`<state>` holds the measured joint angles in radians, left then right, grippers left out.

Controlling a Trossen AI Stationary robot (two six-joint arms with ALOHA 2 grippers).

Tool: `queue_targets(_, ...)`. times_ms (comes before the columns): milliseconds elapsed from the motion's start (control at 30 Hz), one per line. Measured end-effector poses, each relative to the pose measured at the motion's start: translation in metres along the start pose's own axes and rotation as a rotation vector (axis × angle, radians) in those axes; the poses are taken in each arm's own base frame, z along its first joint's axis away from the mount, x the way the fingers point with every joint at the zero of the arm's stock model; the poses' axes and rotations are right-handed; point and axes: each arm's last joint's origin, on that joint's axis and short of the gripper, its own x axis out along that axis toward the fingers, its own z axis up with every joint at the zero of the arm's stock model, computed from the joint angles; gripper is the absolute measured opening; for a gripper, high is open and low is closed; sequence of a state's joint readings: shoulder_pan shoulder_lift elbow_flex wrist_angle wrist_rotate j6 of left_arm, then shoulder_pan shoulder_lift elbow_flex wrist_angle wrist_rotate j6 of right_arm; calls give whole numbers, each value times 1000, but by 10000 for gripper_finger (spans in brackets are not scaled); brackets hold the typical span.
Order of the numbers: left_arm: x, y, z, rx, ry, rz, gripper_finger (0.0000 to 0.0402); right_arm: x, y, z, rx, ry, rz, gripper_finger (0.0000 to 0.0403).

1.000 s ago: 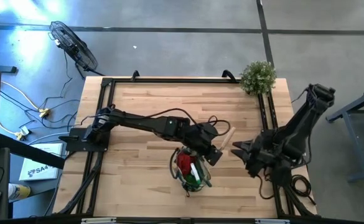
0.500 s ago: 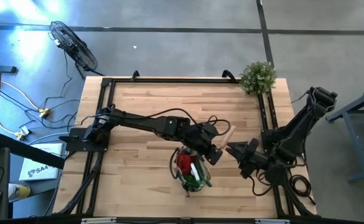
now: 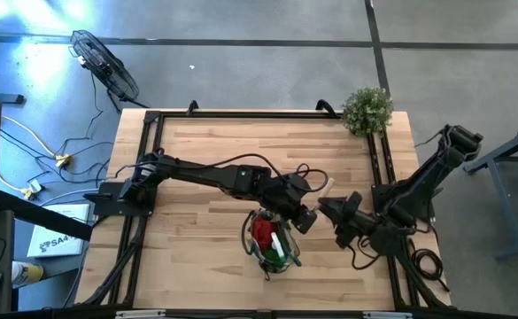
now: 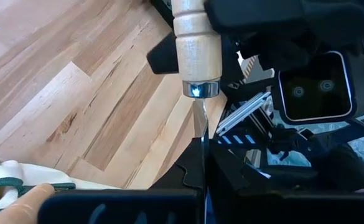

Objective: Pick & Place Garden tools in Gardening bag
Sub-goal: Put the trowel into the gardening bag

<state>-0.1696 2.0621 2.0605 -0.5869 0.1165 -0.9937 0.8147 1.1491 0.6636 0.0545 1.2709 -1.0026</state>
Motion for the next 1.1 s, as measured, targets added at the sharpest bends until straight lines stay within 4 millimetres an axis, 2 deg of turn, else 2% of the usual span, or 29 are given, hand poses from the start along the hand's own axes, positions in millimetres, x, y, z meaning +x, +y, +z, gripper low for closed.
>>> queue_targets(167, 0, 0, -1, 13, 4, 4, 0, 5, -1, -1, -18, -10, 17, 197)
queue_targets(267, 1, 1, -1, 20, 11, 2, 0, 5, -1, -1, -18, -20, 23, 180)
queue_targets(567, 2, 1, -1, 17, 18, 3, 0, 6, 0, -1, -57, -22, 30, 62)
queue_targets(800, 1, 2, -1, 18, 12, 7, 3, 10, 0, -4, -54, -3, 31, 59)
queue_targets(1100, 1, -2, 1, 35, -12, -22, 49, 10, 2, -5, 20, 9, 37, 58)
